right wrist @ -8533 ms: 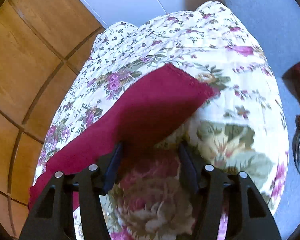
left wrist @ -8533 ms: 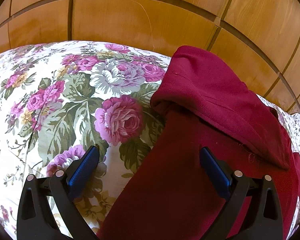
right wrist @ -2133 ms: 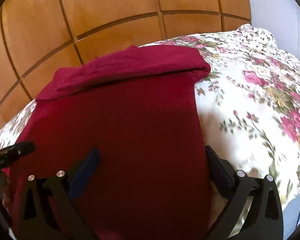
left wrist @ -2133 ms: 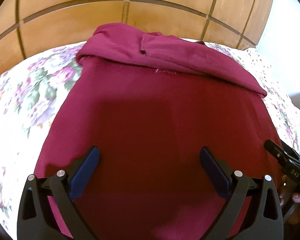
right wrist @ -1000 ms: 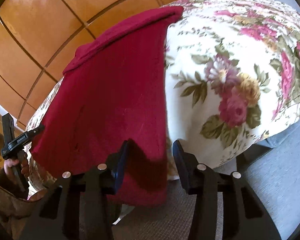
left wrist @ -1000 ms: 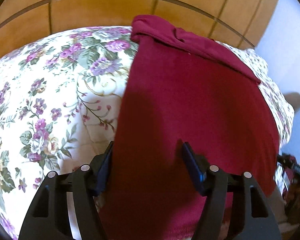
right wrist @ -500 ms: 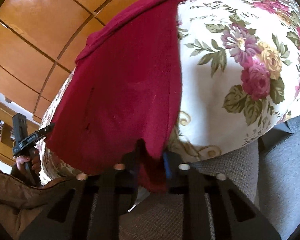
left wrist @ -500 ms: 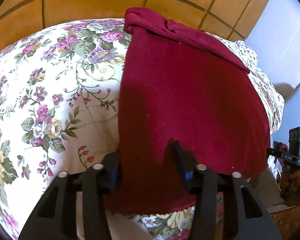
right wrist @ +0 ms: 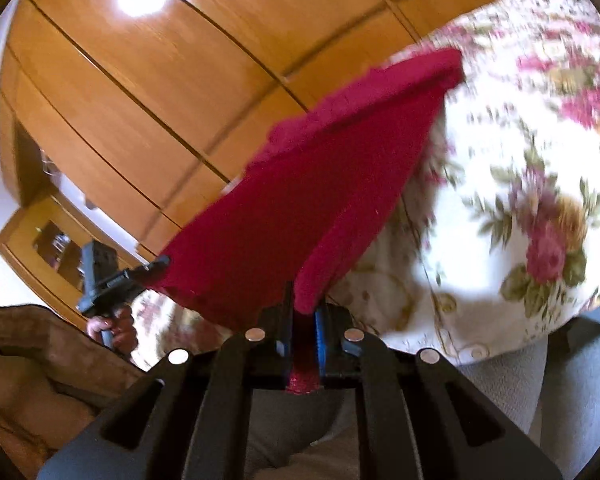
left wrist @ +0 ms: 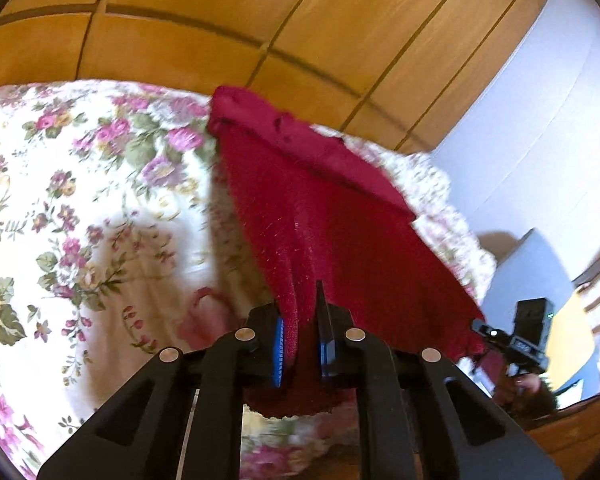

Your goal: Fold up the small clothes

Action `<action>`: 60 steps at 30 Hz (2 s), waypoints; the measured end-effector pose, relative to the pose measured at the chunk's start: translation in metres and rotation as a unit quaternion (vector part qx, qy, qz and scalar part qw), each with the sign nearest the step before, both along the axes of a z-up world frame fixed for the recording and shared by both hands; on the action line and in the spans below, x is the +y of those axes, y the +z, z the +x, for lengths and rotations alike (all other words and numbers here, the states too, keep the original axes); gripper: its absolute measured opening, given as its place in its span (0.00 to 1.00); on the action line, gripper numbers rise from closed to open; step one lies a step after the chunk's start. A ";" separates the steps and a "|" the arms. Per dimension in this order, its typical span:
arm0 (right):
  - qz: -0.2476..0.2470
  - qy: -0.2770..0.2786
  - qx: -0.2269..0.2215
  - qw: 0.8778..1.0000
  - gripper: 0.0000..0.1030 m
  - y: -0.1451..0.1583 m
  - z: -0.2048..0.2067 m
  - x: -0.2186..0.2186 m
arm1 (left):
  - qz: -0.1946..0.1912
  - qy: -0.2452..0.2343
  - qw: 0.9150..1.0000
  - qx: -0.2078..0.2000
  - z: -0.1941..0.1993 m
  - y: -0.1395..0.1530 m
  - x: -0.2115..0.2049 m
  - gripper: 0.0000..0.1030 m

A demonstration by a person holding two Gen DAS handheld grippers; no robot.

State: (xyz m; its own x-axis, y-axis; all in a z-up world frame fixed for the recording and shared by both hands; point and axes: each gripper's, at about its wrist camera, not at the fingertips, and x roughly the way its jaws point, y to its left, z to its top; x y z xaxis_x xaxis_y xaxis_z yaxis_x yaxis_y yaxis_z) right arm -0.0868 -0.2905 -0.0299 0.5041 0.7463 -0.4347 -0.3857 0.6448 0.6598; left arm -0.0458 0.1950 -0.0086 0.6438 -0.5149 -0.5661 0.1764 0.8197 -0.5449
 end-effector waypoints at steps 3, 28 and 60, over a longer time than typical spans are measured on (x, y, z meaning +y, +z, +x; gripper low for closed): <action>0.032 -0.002 -0.026 0.999 0.07 0.014 -0.008 -0.007 | -0.032 -0.016 0.999 -0.020 -0.010 0.016 0.000 0.11; 0.245 0.008 -0.070 0.967 0.08 0.063 0.013 -0.044 | -0.206 -0.046 0.977 -0.009 -0.003 0.062 0.027 0.11; -0.126 -0.229 -0.010 0.965 0.98 0.010 0.174 -0.007 | -0.015 0.164 0.986 0.034 0.139 -0.041 0.002 0.84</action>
